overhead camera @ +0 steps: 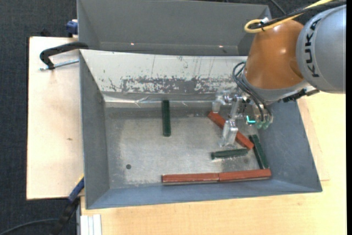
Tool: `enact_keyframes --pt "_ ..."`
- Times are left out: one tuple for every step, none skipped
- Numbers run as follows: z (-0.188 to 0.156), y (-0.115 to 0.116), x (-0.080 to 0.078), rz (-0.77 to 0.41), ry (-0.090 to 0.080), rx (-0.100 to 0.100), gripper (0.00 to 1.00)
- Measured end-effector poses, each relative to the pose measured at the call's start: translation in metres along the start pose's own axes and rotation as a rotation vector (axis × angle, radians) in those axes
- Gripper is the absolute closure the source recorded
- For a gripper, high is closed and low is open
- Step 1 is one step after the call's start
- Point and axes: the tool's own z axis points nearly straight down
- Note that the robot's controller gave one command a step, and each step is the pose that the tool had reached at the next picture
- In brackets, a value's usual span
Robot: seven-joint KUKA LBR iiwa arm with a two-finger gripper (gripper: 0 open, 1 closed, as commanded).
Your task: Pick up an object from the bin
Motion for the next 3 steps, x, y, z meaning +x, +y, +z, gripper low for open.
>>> enact_keyframes --pt "0.048 -0.060 0.009 -0.315 -0.003 0.003 0.00" --pt "0.061 -0.083 -0.008 -0.695 -0.015 0.004 0.00" --pt "0.061 -0.085 -0.006 -1.095 -0.014 0.005 0.00"
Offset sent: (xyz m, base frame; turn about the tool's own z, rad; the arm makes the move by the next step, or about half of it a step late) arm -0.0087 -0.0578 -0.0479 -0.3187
